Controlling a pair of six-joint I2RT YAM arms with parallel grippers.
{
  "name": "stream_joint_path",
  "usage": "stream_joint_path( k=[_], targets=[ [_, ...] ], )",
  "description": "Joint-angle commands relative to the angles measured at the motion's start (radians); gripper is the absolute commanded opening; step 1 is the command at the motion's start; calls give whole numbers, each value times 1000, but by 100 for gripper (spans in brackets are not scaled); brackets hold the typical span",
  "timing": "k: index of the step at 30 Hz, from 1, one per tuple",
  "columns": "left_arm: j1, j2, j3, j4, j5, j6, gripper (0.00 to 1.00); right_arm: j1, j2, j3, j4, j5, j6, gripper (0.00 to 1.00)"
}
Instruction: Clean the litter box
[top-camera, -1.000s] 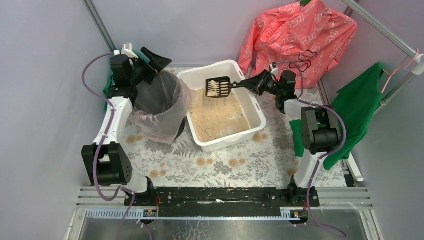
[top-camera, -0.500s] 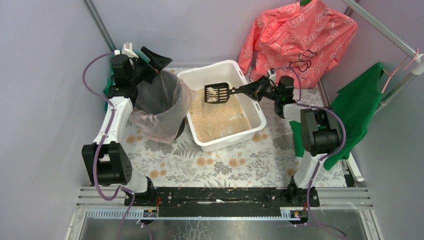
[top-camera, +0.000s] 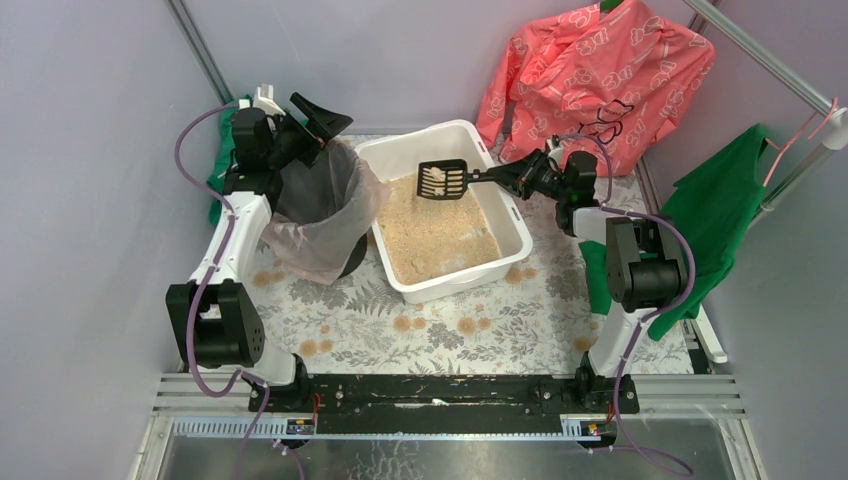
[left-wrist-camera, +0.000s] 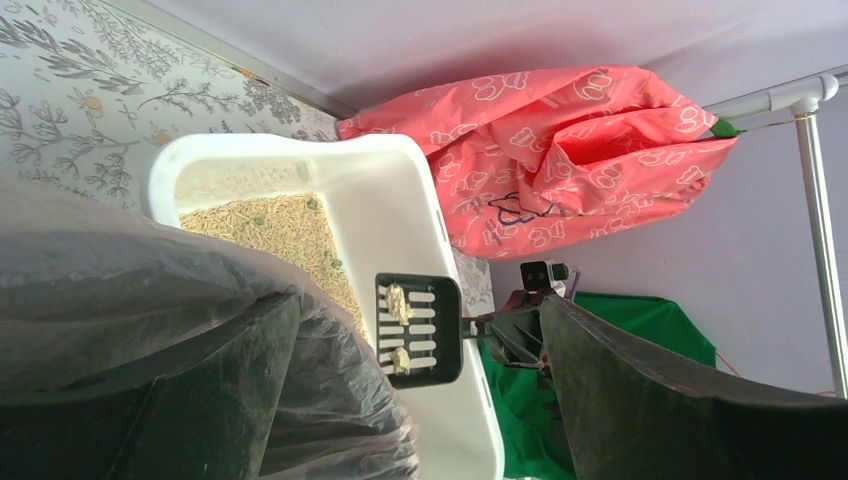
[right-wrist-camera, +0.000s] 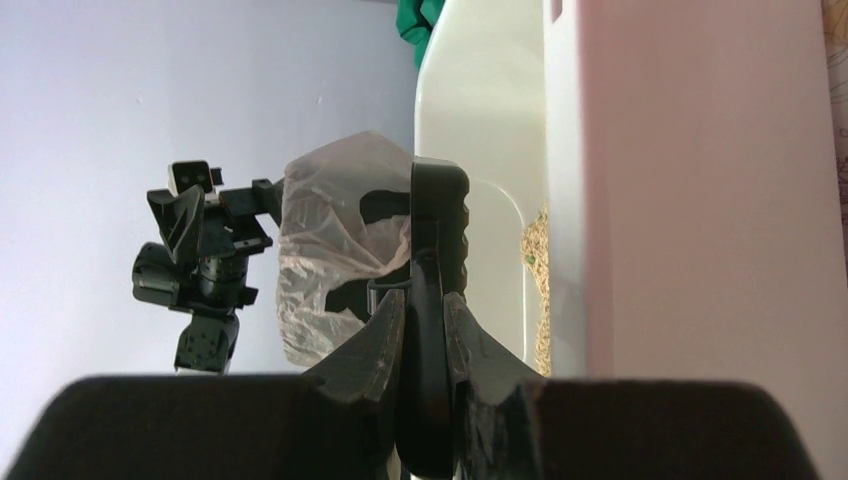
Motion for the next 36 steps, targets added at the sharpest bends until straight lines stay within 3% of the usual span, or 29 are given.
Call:
stream_joint_path(
  k=[1,7,11,13,26,31,36],
  targets=[
    [-11,7,8,106,36,-49,99,-29,-42,13,113,56,49,0],
    [-21,20,7,145,66,-78,99,60,-21,117,-67,0,-72,0],
    [-32,5,4,152,67,-88,99,31,-30,80,-1,46,-22,0],
    [-32,4,3,152,72,-92,99,73,-9,141,-52,-11,-42,0],
    [-45,0,145,134,227,-23,99,47,-64,296,-169,30,-57,0],
    [-32,-23,183,-10,152,49,99,85,-45,434,-244,30,-71,0],
    [80,-76,111,-91,89,29,99,151,-2,578,-289,42,-66,0]
  ],
)
